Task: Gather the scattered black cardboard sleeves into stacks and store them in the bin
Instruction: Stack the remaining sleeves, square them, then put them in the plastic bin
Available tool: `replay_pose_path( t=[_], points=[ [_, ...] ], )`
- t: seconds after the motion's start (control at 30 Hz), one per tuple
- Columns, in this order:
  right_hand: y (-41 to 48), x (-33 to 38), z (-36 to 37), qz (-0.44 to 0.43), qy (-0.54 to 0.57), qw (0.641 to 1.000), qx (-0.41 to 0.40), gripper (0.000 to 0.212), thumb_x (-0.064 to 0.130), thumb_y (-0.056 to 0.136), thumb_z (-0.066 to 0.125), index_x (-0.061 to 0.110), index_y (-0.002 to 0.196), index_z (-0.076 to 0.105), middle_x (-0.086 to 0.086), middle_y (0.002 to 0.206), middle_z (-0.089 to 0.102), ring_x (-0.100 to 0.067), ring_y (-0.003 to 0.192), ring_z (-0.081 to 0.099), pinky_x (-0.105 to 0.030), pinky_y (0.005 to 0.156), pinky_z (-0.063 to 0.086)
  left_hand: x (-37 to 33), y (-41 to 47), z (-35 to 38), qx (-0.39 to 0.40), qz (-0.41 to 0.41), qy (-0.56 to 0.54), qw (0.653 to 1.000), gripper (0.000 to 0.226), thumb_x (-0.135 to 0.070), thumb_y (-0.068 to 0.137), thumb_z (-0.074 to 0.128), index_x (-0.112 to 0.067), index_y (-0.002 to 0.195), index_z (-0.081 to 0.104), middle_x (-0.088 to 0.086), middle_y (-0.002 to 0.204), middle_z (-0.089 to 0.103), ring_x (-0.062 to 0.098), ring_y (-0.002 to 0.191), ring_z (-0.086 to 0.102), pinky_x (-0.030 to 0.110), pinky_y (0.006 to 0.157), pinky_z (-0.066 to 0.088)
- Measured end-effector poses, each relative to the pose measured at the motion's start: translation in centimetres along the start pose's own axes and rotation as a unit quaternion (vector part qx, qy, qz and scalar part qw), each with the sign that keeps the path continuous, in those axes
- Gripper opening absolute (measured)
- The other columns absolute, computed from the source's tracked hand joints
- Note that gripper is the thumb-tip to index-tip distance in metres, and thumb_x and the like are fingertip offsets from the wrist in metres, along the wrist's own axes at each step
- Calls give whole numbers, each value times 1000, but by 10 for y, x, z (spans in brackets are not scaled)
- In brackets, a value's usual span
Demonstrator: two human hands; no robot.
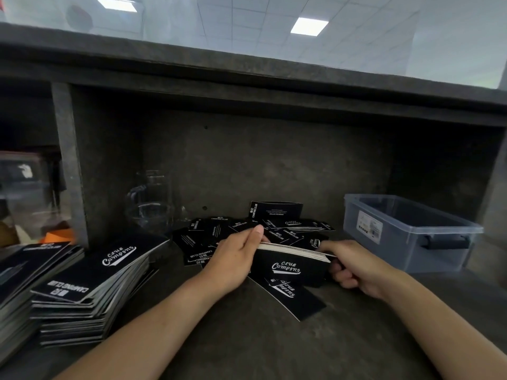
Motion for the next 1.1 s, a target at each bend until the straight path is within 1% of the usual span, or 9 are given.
replay_pose_path(
  t=[0.1, 0.17, 0.27, 0.43, 0.53, 0.63, 0.87, 0.97, 1.1],
  points=[
    [-18, 33, -5, -127, -236, 961, -73, 74, 87, 87, 26, 20, 78, 57, 0, 64, 56, -15, 58, 52, -28, 60, 43, -1, -1, -3, -18, -6, 27, 999, 56, -51, 105, 33, -11, 86, 66, 0, 78, 70, 13, 80, 66, 33, 86, 50],
    [-34, 52, 6, -225, -277, 933, -42, 85, 93, 79, 20, 21, 78, 66, 9, 89, 70, -7, 85, 65, -28, 84, 47, -3, -1, -8, -44, -2, 64, 997, 55, -51, 106, 34, -17, 69, 58, -2, 63, 60, 17, 66, 60, 37, 77, 50],
    [-47, 55, 38, -293, -288, 907, 89, 45, 74, 81, 62, 37, 105, 69, 20, 108, 71, 5, 101, 67, -20, 89, 51, -6, -1, -10, -52, -3, 103, 993, 57, -51, 106, 36, -20, 62, 54, -5, 58, 56, 18, 61, 57, 39, 71, 50],
    [-49, 66, 27, -350, -265, 897, 42, 21, 43, 82, 81, 33, 99, 74, 15, 97, 76, -2, 88, 72, -28, 78, 59, 21, 10, -53, -144, -79, 131, 978, 46, -46, 107, 33, -16, 118, 67, 9, 118, 68, 27, 115, 60, 39, 100, 45],
    [-46, 59, 22, -323, -251, 909, 77, 25, 43, 81, 82, 31, 101, 74, 10, 99, 76, -6, 91, 73, -34, 81, 60, 62, 11, -44, -17, -175, 305, 936, 62, -60, 103, 32, -26, 154, 35, 15, 157, 36, 36, 146, 29, 46, 119, 26],
    [-43, 51, 30, -300, -283, 904, 108, 26, 44, 83, 81, 31, 104, 73, 11, 104, 76, -5, 97, 72, -34, 88, 58, 77, 10, -27, 68, -188, 354, 914, 70, -69, 99, 32, -32, 158, 27, 14, 165, 25, 35, 154, 17, 47, 125, 13],
    [-43, 48, 29, -279, -250, 918, 128, 26, 37, 86, 80, 26, 108, 73, 9, 107, 77, -7, 100, 73, -33, 92, 58, 81, 14, -48, -25, -222, 69, 972, 83, -20, 80, 84, -20, 151, 41, 8, 140, 55, 25, 127, 56, 37, 112, 43],
    [-44, 48, 30, -278, -242, 920, 134, 26, 35, 86, 80, 26, 109, 72, 10, 106, 77, -6, 100, 73, -27, 88, 58, 77, 15, -45, -54, -231, -62, 969, 89, 7, 79, 78, -9, 155, 34, 12, 135, 57, 26, 122, 58, 31, 101, 48],
    [-43, 49, 29, -291, -235, 919, 125, 24, 32, 84, 82, 22, 104, 74, 7, 102, 78, -7, 96, 73, -21, 83, 56, 59, 19, -41, -83, -167, -141, 972, 48, 9, 88, 67, -10, 131, 64, 4, 109, 73, 19, 102, 69, 25, 85, 54]
  ],
)
Point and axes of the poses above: each hand's wrist, its own y-axis towards the middle knuckle, its own z-axis out of the palm, x = y × z, the point moved 10 cm from there along y, towards the middle knuckle
